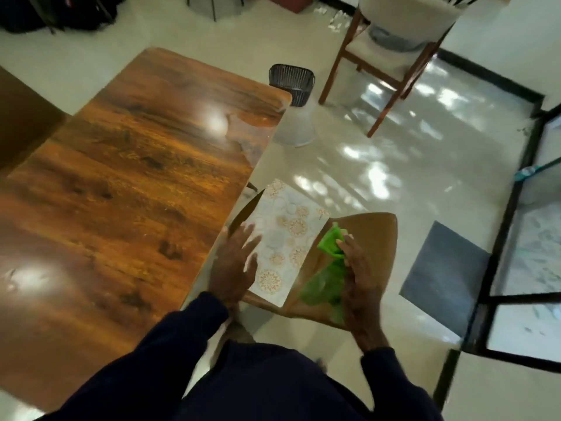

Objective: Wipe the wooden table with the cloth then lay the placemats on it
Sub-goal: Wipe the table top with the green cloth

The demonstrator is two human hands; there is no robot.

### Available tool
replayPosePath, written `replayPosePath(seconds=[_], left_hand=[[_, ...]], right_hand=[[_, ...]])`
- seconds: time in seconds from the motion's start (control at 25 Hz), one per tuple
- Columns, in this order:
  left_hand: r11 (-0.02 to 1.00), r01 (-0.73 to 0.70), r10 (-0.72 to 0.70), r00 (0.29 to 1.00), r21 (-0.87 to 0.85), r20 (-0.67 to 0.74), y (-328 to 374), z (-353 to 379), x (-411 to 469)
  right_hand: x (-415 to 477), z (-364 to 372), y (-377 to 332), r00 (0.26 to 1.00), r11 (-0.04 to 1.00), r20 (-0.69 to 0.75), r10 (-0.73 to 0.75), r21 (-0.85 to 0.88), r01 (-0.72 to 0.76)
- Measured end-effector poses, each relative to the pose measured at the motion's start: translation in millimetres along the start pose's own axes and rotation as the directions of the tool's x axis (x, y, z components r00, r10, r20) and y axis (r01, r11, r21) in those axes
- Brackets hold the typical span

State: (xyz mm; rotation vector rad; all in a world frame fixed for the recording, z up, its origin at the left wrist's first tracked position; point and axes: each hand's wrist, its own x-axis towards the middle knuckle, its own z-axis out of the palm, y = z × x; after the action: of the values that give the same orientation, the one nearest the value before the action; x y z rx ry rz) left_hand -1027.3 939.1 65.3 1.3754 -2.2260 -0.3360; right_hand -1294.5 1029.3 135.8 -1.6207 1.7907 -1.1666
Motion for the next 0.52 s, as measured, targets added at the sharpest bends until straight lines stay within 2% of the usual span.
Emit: replayPosePath(seconds=[0.12,0.28,0.4,0.52], left_hand=[[0.998,-0.032,0.032,0.999,-0.049,-0.019,76.5,24.1,-8.3],[0.998,-0.054,0.053,0.998,-0.044,-0.027,146.5,37.0,-0.3],[1.000,-0.018,0.018,0.995,0.003,-0.094,162.8,35.5,4.9],[0.997,0.069,-0.061,0.986,0.046,-0.157,162.0,39.9,11.5]], right_hand=[[-24.4,-57.7,15.9,0.995,0.995,-0.051,-0.087,-0.063,0.084],[-16.3,-108.8,42.8,0.983,0.982,0.000,-0.182,-0.054,0.182],[6.4,-123.6,51.7,0.974,0.973,0.034,-0.225,-0.037,0.226],[36.5,-138.1,62.7,0.935,0.928,0.079,-0.345,-0.117,0.353]])
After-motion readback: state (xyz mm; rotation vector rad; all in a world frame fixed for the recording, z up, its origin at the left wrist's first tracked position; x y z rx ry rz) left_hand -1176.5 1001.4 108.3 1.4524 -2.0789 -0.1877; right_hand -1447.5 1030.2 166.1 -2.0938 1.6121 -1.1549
